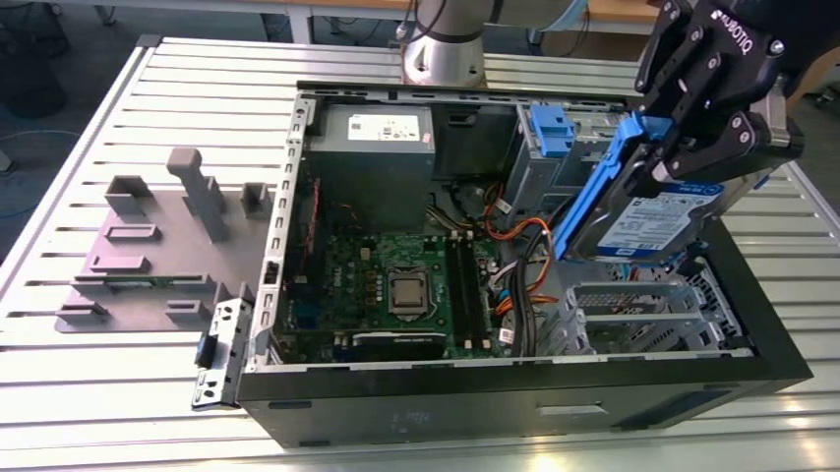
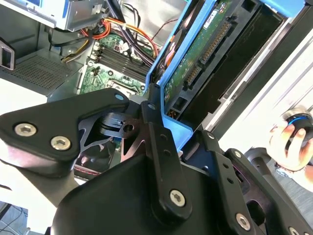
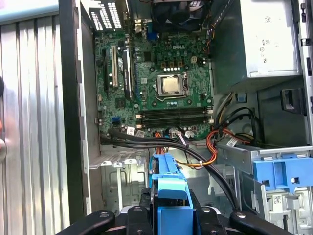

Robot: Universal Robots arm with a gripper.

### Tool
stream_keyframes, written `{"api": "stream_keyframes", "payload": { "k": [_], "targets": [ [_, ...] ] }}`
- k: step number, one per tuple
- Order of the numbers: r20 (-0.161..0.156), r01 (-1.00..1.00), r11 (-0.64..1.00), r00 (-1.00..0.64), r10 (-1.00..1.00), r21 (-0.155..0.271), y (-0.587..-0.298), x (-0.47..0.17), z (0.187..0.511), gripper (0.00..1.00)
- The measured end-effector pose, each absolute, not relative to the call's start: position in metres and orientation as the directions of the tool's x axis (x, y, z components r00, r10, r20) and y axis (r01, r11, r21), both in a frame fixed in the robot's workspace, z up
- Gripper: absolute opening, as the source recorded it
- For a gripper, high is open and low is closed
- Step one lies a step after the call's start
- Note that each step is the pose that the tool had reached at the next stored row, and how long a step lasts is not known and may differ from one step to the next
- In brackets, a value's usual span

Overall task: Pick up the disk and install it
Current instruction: 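Pick up the disk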

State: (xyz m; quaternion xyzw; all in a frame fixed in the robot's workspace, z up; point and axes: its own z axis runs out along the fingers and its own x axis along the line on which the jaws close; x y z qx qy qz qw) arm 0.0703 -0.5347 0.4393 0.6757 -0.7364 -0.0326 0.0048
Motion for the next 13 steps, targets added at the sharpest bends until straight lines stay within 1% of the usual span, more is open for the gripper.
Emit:
{"api": "stream_keyframes", "payload": {
  "k": [13],
  "targets": [
    [-0.037, -0.995, 0.085, -0.087, -0.996, 0.055, -0.5347, 0.0764, 0.4391, 0.37]
  ]
}}
